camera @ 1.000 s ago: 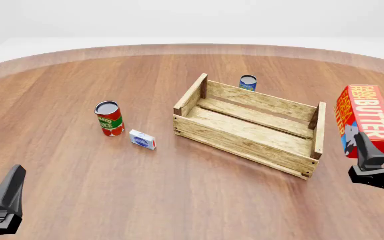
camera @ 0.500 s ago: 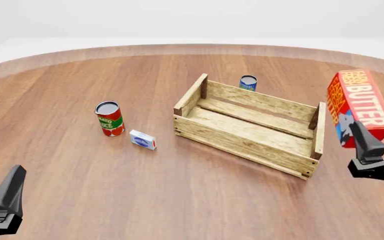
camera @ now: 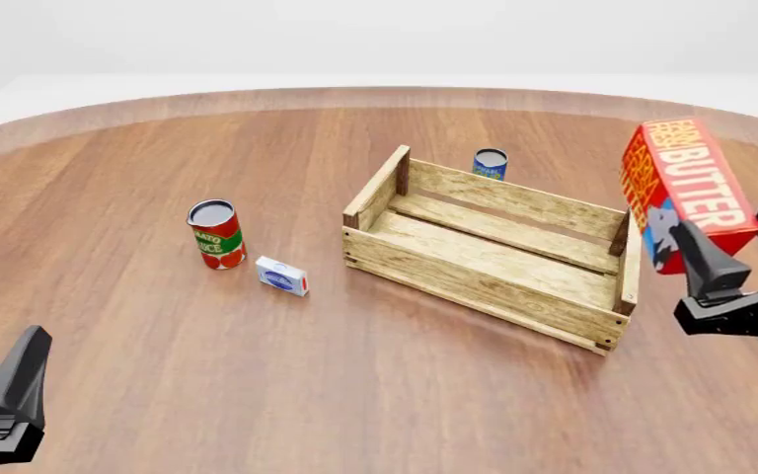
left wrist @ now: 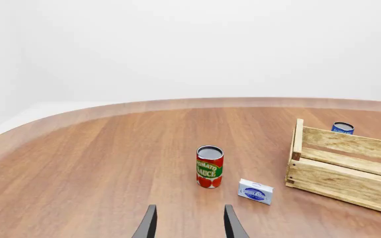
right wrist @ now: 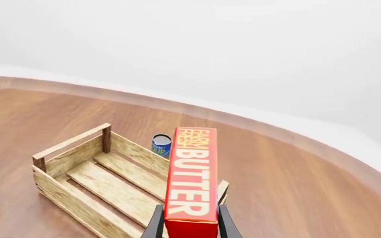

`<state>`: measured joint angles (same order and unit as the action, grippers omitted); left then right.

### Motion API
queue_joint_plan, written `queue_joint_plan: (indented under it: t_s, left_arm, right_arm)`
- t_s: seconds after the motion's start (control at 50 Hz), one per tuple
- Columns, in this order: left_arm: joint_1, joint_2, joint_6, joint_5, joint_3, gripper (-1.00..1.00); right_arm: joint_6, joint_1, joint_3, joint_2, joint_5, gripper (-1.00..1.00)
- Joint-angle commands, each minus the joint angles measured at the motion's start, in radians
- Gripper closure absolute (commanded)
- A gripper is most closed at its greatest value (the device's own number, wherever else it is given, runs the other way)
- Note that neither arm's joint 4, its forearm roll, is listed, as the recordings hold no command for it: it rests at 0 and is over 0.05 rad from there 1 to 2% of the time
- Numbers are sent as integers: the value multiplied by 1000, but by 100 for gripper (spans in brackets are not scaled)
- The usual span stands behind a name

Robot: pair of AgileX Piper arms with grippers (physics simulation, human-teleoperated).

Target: Pick up the butter and put it in the tray.

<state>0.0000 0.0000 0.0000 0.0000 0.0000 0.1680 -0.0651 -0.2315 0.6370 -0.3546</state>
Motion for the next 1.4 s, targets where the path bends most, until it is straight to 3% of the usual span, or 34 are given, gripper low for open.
queue_joint_plan:
  t_s: [0.02, 0.46, 1.4]
  left_arm:
    - [0, 0, 0, 0, 0, -100]
    - [0, 0, 0, 0, 0, -100]
    - [0, 0, 0, 0, 0, -100]
  right_arm:
    - [-13, -41, -40, 48, -36, 100]
    - [-5, -109, -93, 228, -140, 100]
    - [-12, -138, -250, 558, -251, 100]
